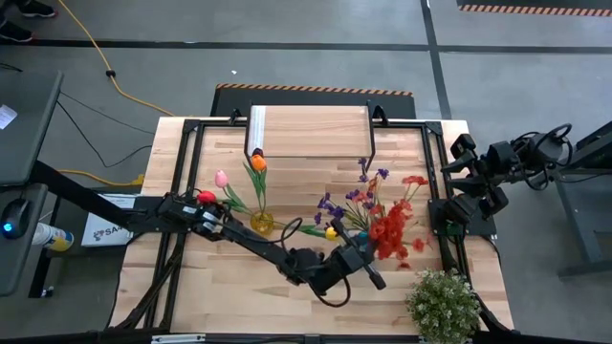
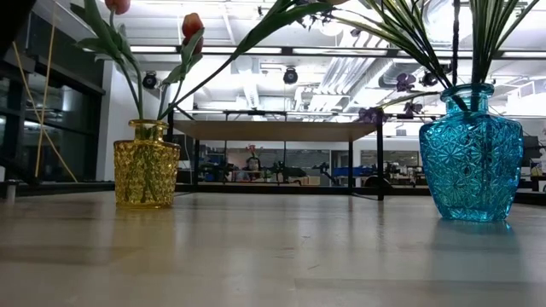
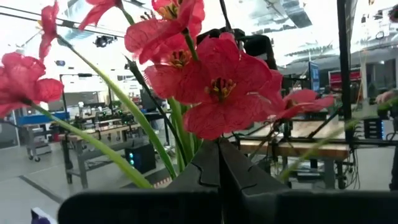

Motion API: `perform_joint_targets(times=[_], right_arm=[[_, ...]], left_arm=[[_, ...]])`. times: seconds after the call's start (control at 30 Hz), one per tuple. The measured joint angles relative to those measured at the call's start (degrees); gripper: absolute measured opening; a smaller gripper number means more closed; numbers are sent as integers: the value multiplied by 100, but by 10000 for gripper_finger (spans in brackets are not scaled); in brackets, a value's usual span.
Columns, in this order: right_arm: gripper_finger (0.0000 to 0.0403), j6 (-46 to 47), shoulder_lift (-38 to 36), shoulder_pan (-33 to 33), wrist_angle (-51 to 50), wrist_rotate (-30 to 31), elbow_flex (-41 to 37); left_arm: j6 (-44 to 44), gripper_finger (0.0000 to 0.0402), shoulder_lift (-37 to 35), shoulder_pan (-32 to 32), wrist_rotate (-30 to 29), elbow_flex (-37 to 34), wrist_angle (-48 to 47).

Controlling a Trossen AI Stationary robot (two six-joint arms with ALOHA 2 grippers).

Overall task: Pick and place flowers into a vace then onto a shelf
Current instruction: Put the red flowers into the blue vase

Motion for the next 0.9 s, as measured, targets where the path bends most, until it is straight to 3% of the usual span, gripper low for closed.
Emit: perform_joint_targets(times=[0.57,0.9], right_arm=[[142,-2,0,2,-153,-14,0],[142,-96,0,2,-208,193,0]], left_arm=[[-916,31,-9,213,314,-538,175],[-1637,35,-9,173,242,-549,-618]])
